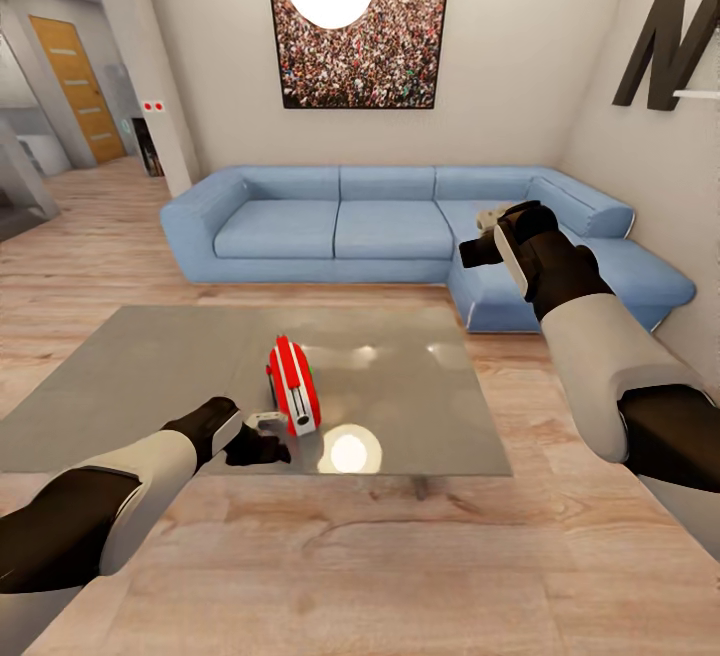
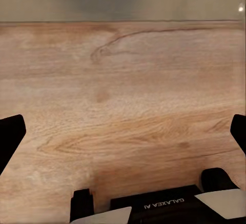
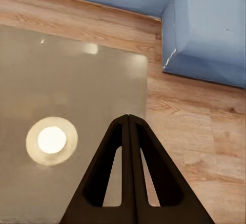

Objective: Turn on the radio receiver that's on the table in the living room.

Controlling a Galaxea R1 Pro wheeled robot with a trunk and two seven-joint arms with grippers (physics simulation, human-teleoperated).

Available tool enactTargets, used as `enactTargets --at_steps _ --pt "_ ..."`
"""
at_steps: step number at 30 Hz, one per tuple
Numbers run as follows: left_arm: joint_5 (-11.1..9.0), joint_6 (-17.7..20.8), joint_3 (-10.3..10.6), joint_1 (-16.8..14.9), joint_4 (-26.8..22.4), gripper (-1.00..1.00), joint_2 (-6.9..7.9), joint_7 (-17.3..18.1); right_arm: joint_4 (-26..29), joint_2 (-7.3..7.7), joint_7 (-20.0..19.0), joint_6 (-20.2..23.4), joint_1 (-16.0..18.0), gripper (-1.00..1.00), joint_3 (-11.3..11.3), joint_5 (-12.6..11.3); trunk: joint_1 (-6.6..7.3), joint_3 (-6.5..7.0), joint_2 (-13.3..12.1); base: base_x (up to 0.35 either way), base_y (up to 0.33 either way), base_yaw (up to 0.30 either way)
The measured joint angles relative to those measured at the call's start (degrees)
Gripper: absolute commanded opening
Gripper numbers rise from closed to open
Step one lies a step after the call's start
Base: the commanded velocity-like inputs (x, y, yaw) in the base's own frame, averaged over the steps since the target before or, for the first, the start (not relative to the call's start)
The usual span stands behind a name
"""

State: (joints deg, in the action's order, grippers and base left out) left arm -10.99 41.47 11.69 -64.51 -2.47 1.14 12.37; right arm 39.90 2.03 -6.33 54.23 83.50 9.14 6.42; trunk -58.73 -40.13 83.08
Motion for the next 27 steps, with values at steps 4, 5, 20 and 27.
enactTargets --at_steps 4,5,20,27 --pt "0.0 0.0 0.0 0.0 0.0 1.00 0.00 0.0 0.0 0.00 0.0 0.0 0.0 -1.00 0.0 0.0 0.00 0.00 0.0 -0.333 0.000 0.000" --pt "0.0 -0.1 0.0 0.0 0.0 1.00 0.00 0.0 0.0 -0.01 0.0 0.0 0.0 -1.00 0.0 0.0 0.00 0.00 0.0 -0.309 0.000 0.000" --pt "0.0 -0.2 0.0 0.5 0.1 1.00 0.18 0.0 -0.1 0.07 -0.1 -1.8 -3.6 -1.00 0.0 0.1 0.00 0.00 0.0 -0.061 0.000 0.000" --pt "0.0 -2.7 0.0 2.1 0.1 1.00 0.36 0.0 -1.8 0.93 -0.1 -6.3 -8.2 -1.00 -0.1 0.1 0.00 -0.01 0.0 0.000 0.000 0.000"
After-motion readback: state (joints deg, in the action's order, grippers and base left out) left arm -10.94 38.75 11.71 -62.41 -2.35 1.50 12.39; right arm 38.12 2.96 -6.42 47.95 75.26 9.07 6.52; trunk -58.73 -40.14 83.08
